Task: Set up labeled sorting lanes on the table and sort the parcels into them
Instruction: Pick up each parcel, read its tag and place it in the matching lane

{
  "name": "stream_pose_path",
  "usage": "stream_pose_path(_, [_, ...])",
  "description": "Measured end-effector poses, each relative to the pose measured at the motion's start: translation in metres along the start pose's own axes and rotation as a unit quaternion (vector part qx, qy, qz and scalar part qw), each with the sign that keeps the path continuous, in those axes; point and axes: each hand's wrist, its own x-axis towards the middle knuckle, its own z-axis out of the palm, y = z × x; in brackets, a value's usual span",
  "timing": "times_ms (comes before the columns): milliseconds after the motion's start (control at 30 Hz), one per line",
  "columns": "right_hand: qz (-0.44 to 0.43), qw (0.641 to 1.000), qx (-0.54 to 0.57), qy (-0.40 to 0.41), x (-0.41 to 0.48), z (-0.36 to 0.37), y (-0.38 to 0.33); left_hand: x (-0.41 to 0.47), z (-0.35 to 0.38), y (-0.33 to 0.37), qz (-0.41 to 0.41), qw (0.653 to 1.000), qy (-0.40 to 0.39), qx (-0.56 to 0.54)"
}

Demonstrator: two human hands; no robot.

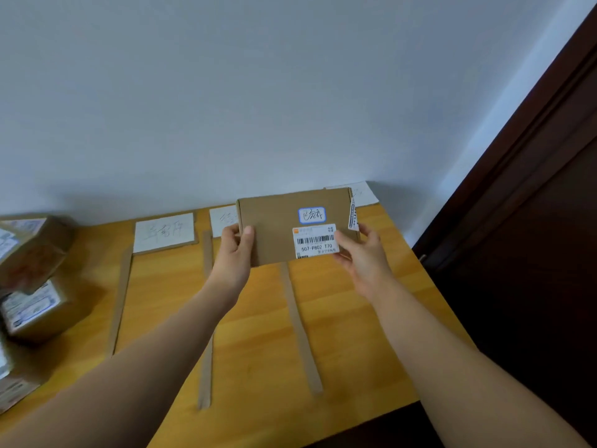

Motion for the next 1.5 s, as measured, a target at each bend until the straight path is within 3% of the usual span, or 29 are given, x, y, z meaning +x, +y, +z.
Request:
stream_pose_path(133, [0.014,1.000,0.009,0.019,0.025,-0.023,-0.001,0.025,0.023,-0.007,-0.029,0.997,-0.030,0.065])
stream_pose_path(333, [0.054,0.993,-0.075,0.068,0.063,-0.061,-0.001,0.046,0.069,-0.019,-0.084,0.987,-0.074,0.120])
stream_pose_path(467, [0.053,0.990,-0.105,0.074,0.105,-0.099,-0.022,0.066,0.115,-0.022,-0.077,0.970,-0.116,0.199])
stream_pose_path(600, [0.044,0.984,-0.134,0.106,0.146,-0.144,-0.046,0.087,0.164,-0.027,-0.022,0.919,-0.139,0.369])
stream_pose_path(733, [0.041,0.971,-0.183,0.148,0.182,-0.183,-0.050,0.095,0.205,-0.039,0.032,0.814,-0.182,0.551])
stream_pose_path(800, [0.047,0.967,-0.193,0.161,0.197,-0.195,-0.046,0.097,0.219,-0.048,0.030,0.777,-0.207,0.593])
stream_pose_path(933, [0.077,0.960,-0.215,0.162,0.228,-0.204,-0.031,0.108,0.239,-0.065,0.021,0.747,-0.230,0.623])
stream_pose_path(1033, [0.087,0.920,-0.351,0.152,0.248,-0.205,-0.014,0.121,0.246,-0.073,0.029,0.727,-0.225,0.648])
stream_pose_path(1133, [0.029,0.827,-0.552,0.099,0.249,-0.199,-0.005,0.133,0.250,-0.076,0.026,0.710,-0.234,0.664])
stream_pose_path(1233, [-0.030,0.720,-0.694,-0.019,0.244,-0.194,0.004,0.142,0.254,-0.078,0.025,0.701,-0.235,0.673])
stream_pose_path(1267, [-0.021,0.706,-0.707,-0.035,0.243,-0.193,0.006,0.145,0.255,-0.079,0.026,0.697,-0.235,0.677])
stream_pose_path(1500, [-0.025,0.723,-0.690,-0.017,0.262,-0.180,0.004,0.157,0.259,-0.086,0.019,0.685,-0.240,0.688])
